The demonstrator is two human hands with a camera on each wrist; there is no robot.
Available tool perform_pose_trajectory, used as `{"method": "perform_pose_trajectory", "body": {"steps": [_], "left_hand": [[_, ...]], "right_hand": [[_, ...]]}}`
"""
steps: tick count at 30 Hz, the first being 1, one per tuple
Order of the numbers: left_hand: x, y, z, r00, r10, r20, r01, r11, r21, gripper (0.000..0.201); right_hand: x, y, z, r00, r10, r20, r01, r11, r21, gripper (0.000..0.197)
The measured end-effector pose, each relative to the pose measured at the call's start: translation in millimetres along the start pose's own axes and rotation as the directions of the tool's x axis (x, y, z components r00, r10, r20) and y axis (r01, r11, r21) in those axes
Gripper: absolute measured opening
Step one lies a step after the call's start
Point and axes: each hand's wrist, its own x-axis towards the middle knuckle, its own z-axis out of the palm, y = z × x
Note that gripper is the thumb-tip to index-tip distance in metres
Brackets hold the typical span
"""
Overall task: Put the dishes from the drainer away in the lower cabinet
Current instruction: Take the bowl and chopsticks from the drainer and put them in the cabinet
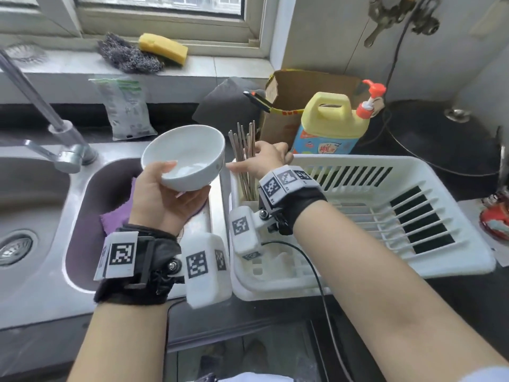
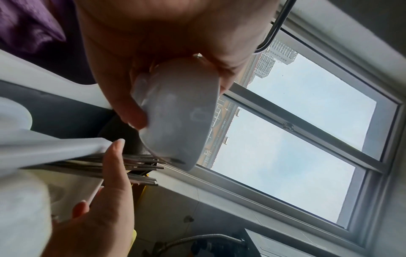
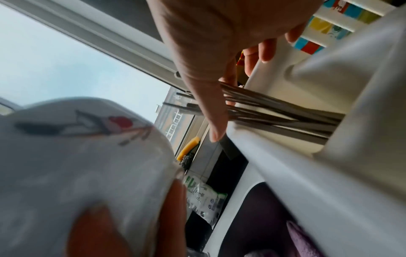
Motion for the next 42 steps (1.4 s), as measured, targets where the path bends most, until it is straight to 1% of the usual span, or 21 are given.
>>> {"method": "perform_pose_trajectory", "body": {"steps": [2,3,5,9,11,12,14,15,17,19,22,24,25,28,31,33,35,37,38,40,42], "left_hand": [[-0.6,1.7,-0.8,1.000,0.015,-0.009,-0.015,1.000,0.000,0.026],[-1.2,2.5,-0.9,1.000,0.019,-0.008,-0.019,1.000,0.003,0.022],[-1.8,4.3,-1.5,1.000,0.015,-0.008,-0.015,1.000,0.004,0.021],[-2.1,5.5,-1.8,1.000,0.009,-0.006,-0.009,1.000,-0.011,0.022],[-2.5,5.3,-1.0,1.000,0.011,-0.013,-0.011,1.000,0.016,0.018],[-2.7,4.9,-0.7,1.000,0.008,-0.010,-0.008,1.000,0.027,0.017],[-2.1,3.9,-0.6,1.000,0.000,0.000,0.000,0.999,0.053,0.016],[-1.5,3.6,-0.4,1.000,-0.003,0.002,0.003,0.998,0.066,0.015],[-0.9,3.1,0.5,1.000,-0.015,0.014,0.014,0.997,0.079,0.015],[-0.5,1.7,2.0,0.999,-0.030,0.031,0.027,0.997,0.077,0.016],[-1.7,-0.2,5.4,0.998,-0.040,0.046,0.036,0.995,0.091,0.016],[-2.6,-0.7,9.0,0.997,-0.044,0.069,0.038,0.995,0.092,0.018],[-3.3,-0.9,11.2,0.995,-0.053,0.086,0.046,0.995,0.088,0.018],[-6.3,-1.2,21.1,0.985,-0.095,0.144,0.081,0.992,0.101,0.019],[-15.0,-5.9,38.3,0.958,-0.135,0.254,0.105,0.986,0.130,0.022],[-24.9,-13.8,53.1,0.922,-0.183,0.342,0.129,0.976,0.175,0.026],[-35.9,-26.9,68.9,0.870,-0.247,0.427,0.164,0.961,0.223,0.039],[-50.4,-46.5,83.9,0.810,-0.324,0.489,0.207,0.938,0.279,0.050],[-59.9,-58.3,90.6,0.779,-0.364,0.510,0.225,0.922,0.315,0.049],[-82.4,-85.3,100.8,0.716,-0.451,0.533,0.268,0.883,0.386,0.043],[-109.2,-114.1,106.0,0.653,-0.541,0.531,0.321,0.832,0.452,0.040]], "right_hand": [[1.6,-0.6,4.4,0.999,-0.016,-0.033,0.017,0.999,0.046,0.047],[1.7,-1.7,6.2,0.999,-0.009,-0.039,0.012,0.997,0.075,0.033],[2.9,-2.4,10.4,0.999,0.006,-0.036,-0.003,0.994,0.106,0.028],[6.2,-0.8,13.5,1.000,0.009,-0.017,-0.008,0.999,0.033,0.033],[7.0,2.6,11.5,1.000,-0.005,0.019,0.004,1.000,0.029,0.037],[6.6,4.0,10.4,0.999,-0.008,0.034,0.007,0.999,0.039,0.035],[5.2,6.4,8.1,0.999,-0.008,0.054,0.004,0.998,0.068,0.035],[4.2,7.3,7.0,0.999,0.000,0.052,-0.004,0.997,0.082,0.041],[3.7,9.5,5.2,0.999,0.043,0.012,-0.044,0.989,0.143,0.060],[3.1,11.4,1.2,0.997,0.076,0.003,-0.075,0.975,0.211,0.071],[0.7,12.1,-12.2,0.996,0.079,0.032,-0.085,0.937,0.339,0.070],[0.8,13.6,-27.4,1.000,0.030,0.006,-0.029,0.855,0.518,0.063],[-0.2,14.9,-36.6,1.000,0.005,-0.026,0.012,0.784,0.620,0.062],[-11.7,21.7,-67.0,0.985,0.006,-0.175,0.149,0.494,0.856,0.056],[-36.6,34.8,-100.4,0.934,0.040,-0.354,0.341,0.190,0.921,0.051],[-61.4,51.5,-118.9,0.915,0.074,-0.396,0.392,0.059,0.918,0.053],[-89.5,75.9,-133.5,0.888,0.119,-0.444,0.452,-0.046,0.891,0.056],[-122.1,104.2,-142.4,0.839,0.173,-0.516,0.537,-0.113,0.836,0.057],[-140.0,118.9,-145.1,0.809,0.209,-0.549,0.579,-0.123,0.806,0.058],[-178.5,149.4,-147.5,0.748,0.277,-0.603,0.646,-0.101,0.756,0.058],[-222.1,179.3,-147.2,0.688,0.340,-0.641,0.693,-0.046,0.719,0.059]]}}
